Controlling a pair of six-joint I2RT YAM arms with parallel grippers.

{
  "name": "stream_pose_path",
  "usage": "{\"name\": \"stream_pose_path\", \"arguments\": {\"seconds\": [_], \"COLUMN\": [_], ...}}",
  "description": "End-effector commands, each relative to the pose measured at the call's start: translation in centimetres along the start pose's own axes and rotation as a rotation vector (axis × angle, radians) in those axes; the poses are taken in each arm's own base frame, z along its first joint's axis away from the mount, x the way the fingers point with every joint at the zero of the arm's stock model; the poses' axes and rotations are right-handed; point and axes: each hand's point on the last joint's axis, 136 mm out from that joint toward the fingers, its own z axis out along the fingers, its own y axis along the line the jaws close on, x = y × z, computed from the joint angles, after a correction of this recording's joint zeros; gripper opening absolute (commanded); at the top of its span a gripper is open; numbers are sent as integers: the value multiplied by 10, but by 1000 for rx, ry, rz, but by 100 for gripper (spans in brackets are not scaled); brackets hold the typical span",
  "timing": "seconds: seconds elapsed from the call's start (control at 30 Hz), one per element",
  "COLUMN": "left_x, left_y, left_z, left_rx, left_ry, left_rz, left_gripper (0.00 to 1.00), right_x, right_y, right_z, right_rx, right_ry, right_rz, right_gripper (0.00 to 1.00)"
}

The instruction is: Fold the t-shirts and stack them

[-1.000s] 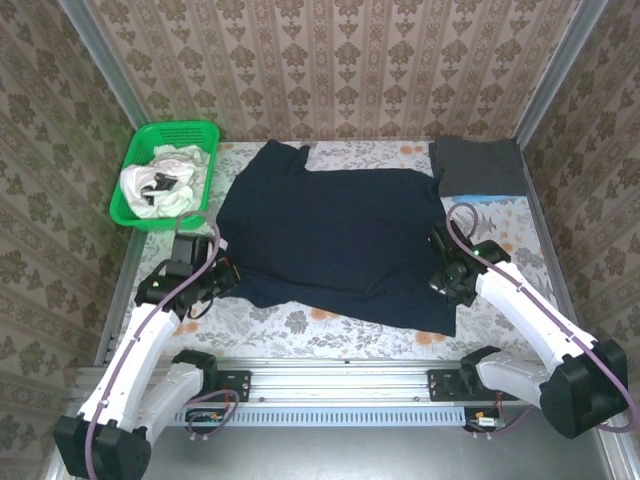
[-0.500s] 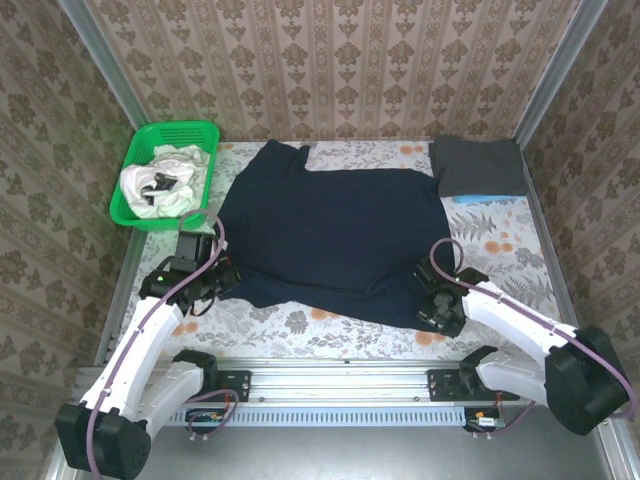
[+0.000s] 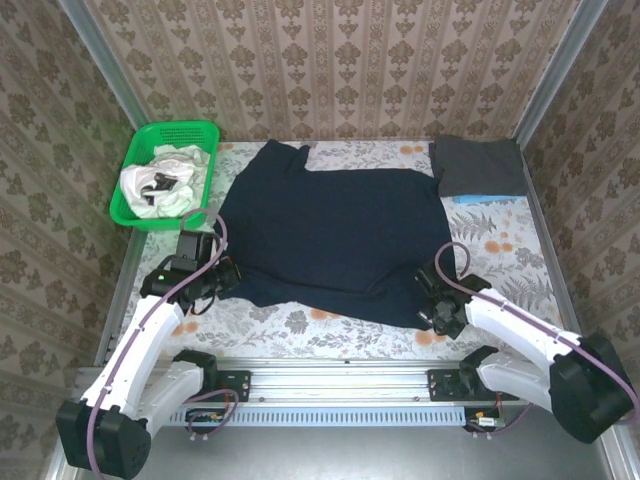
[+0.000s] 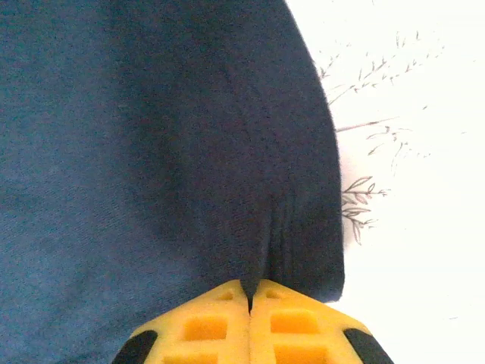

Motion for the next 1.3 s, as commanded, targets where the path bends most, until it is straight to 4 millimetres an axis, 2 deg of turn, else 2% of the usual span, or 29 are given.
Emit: {"name": "stream_pose_path", "arguments": {"seconds": [0.0, 0.1, 0.2, 0.33, 0.5, 0.63, 0.77, 0.87, 0.97, 1.03, 1.1, 1.2, 1.27], "left_x": [-8, -5, 0, -22, -75, -109, -122, -125, -127, -130, -134, -141, -146], "left_y": [-4, -1, 3, -6, -25, -33, -35, -30, -29, -30, -34, -45, -54], "left_z": [-14, -22, -22, -8, 24, 55, 92, 113, 124, 124, 119, 101, 82], "left_rx": [11, 0, -1, -21, -65, -102, -144, -175, -184, -184, -177, -135, -103], "left_ry": [-43, -49, -54, -53, -37, 6, 105, 151, 175, 175, 165, 130, 82], "left_rz": [31, 23, 7, 37, 88, 118, 146, 151, 155, 161, 170, 192, 204], "left_gripper": [0, 0, 0, 0, 0, 0, 0, 0, 1, 17, 22, 39, 50], "right_x": [-16, -24, -35, -70, -122, -157, -180, -191, -194, -196, -199, -204, -207], "right_y": [-10, -3, 14, 48, 98, 139, 159, 161, 164, 165, 165, 168, 164], "right_z": [-26, -44, -63, -74, -66, -44, -24, -14, -6, -5, -12, -34, -50], "right_rx": [46, 33, -5, -31, -43, -39, 4, 25, 14, 20, 23, -2, 1], "right_ry": [-74, -80, -95, -113, -125, -100, -74, -79, -59, -62, -75, -132, -204], "right_rz": [-43, -96, -151, -215, -258, -297, -311, -302, -294, -305, -318, -363, -389], "right_gripper": [0, 0, 0, 0, 0, 0, 0, 0, 6, 13, 26, 41, 62]}}
